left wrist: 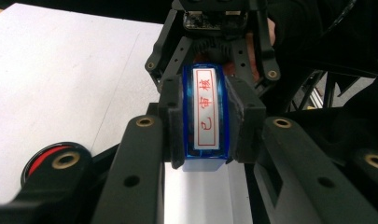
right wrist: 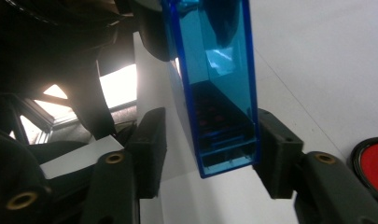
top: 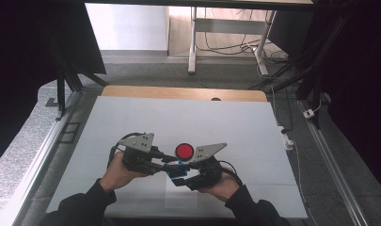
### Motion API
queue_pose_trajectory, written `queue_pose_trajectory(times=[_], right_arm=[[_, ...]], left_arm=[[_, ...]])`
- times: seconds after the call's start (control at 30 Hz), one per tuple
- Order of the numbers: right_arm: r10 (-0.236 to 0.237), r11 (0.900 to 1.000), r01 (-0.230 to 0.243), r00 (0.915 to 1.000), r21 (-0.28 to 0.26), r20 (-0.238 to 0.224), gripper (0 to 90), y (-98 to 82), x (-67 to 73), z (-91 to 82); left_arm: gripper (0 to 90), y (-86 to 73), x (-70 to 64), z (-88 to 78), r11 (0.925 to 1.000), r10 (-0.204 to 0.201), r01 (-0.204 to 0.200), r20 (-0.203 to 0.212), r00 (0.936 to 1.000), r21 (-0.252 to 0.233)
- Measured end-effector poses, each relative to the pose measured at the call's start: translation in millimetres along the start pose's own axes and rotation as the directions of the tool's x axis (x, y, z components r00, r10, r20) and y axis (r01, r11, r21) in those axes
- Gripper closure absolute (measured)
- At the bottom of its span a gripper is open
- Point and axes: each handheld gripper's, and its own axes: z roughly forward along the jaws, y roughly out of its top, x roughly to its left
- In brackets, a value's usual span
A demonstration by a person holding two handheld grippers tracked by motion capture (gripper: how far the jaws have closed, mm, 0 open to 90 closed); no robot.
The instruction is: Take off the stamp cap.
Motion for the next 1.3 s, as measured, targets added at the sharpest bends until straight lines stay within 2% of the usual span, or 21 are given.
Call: queue_pose_trajectory(times=[0.17,0.3,0.4,0.47,0.57,0.63,0.73,0.77,0.87,0.93,0.97,1.0,1.03,1.23,1.3], right_arm=[[-0.007,1.000,0.007,0.9999,-0.011,-0.015,61.1,-0.5,-1.3,-2.8],[-0.007,1.000,0.006,0.9995,-0.019,-0.032,64.1,-0.4,-1.8,-3.8],[-0.003,1.000,0.002,0.9989,-0.018,-0.048,66.1,-0.5,-2.8,-4.1],[0.019,1.000,-0.020,0.9968,-0.016,-0.077,67.7,-0.9,-4.5,-4.7],[0.059,0.998,-0.061,0.9935,-0.017,-0.097,68.0,-0.8,-5.8,-4.7],[0.097,0.995,-0.100,0.9886,-0.021,-0.115,68.2,-1.1,-7.7,-4.8],[0.130,0.991,-0.133,0.9838,-0.013,-0.123,68.5,-1.5,-9.3,-4.3],[0.138,0.990,-0.140,0.9826,-0.010,-0.125,68.5,-1.9,-9.7,-4.0],[0.083,0.997,-0.082,0.9909,0.014,-0.106,68.6,-0.4,-6.3,-3.8],[0.042,0.999,-0.040,0.9943,0.025,-0.098,68.6,0.7,-3.7,-4.3],[0.011,0.999,-0.008,0.9972,0.052,-0.074,68.7,1.5,-1.9,-4.6],[0.011,0.999,-0.008,0.9972,0.052,-0.074,68.7,1.5,-1.9,-4.6],[-0.012,0.997,0.016,0.9982,0.071,-0.058,68.7,1.1,-1.1,-4.4],[-0.053,0.997,0.055,0.9980,0.061,-0.034,68.4,-0.2,1.4,-5.8],[-0.052,0.997,0.053,0.9984,0.059,-0.023,68.4,-0.8,2.0,-6.6]], left_arm=[[70.3,-0.4,0.4,-1.4,0.9999,0.005,-0.005,0.008,1.0000,-0.015],[70.3,-1.2,1.2,-2.5,0.9996,0.007,-0.006,0.022,0.9997,-0.028],[70.3,-1.6,0.9,-2.4,0.9993,0.023,-0.023,0.029,0.9993,-0.031],[70.2,-1.8,0.5,-2.5,0.9989,0.032,-0.031,0.030,0.9990,-0.035],[70.4,-1.9,0.2,-3.2,0.9983,0.037,-0.036,0.028,0.9989,-0.045],[70.4,-1.3,-0.8,-3.8,0.9979,0.047,-0.046,0.018,0.9987,-0.046],[70.5,0.3,-3.2,-4.2,0.9965,0.078,-0.078,-0.006,0.9969,-0.028],[70.5,1.4,-2.7,-3.7,0.9977,0.066,-0.066,0.003,0.9978,-0.015],[70.5,1.3,-0.6,-3.9,0.9994,0.030,-0.030,0.034,0.9990,-0.018],[70.5,1.4,0.2,-4.2,0.9996,0.021,-0.020,0.044,0.9988,-0.020],[70.5,1.8,0.3,-4.6,0.9997,0.015,-0.014,0.041,0.9991,-0.021],[70.5,1.9,0.7,-5.8,0.9995,0.008,-0.007,0.041,0.9991,-0.030],[70.5,2.0,1.1,-7.2,0.9993,0.001,0.001,0.040,0.9992,-0.038],[70.4,3.3,0.0,-9.3,0.9997,0.000,0.000,0.011,0.9999,-0.024],[70.4,3.6,-0.5,-9.3,0.9998,-0.001,0.001,-0.001,1.0000,-0.019]])
